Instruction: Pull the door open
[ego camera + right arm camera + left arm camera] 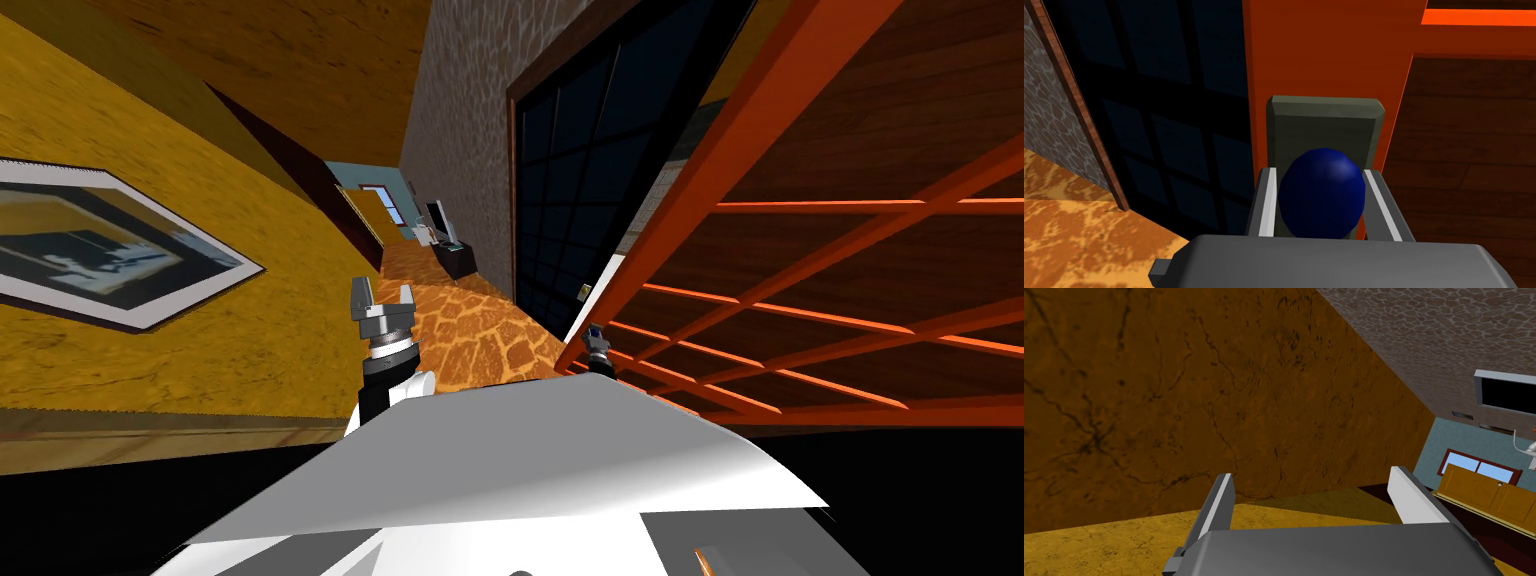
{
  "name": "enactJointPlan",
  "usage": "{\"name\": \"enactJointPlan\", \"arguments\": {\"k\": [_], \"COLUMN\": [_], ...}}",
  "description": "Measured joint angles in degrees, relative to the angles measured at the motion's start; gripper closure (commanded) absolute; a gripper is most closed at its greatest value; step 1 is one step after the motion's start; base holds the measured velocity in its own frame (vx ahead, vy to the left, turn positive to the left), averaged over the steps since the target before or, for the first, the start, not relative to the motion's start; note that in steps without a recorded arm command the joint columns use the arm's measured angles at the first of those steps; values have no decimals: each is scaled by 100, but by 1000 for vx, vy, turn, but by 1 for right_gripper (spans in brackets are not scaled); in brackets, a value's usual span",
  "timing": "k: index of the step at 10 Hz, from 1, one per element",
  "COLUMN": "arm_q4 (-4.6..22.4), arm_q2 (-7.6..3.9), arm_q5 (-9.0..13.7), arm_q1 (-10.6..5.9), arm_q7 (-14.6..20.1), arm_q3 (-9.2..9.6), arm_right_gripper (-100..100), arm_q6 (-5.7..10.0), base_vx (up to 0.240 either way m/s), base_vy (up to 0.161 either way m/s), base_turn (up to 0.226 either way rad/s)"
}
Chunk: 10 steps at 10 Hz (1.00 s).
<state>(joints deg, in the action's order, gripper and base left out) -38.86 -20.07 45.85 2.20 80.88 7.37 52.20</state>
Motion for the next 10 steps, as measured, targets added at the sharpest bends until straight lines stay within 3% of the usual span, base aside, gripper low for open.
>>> {"name": "enactJointPlan", "arguments": {"k": [8, 10], "arm_q4": [-112, -126], "arm_q2": [-96, -162], "arm_q5": [-266, -339], "arm_q1": [47, 45], "arm_q7": [324, 432], "arm_q3": [486, 618], "arm_right_gripper": [100, 100], "arm_q6": [-30, 27], "base_vx": [-194, -211], "base_vy": [4, -22], "base_turn": [50, 54]}}
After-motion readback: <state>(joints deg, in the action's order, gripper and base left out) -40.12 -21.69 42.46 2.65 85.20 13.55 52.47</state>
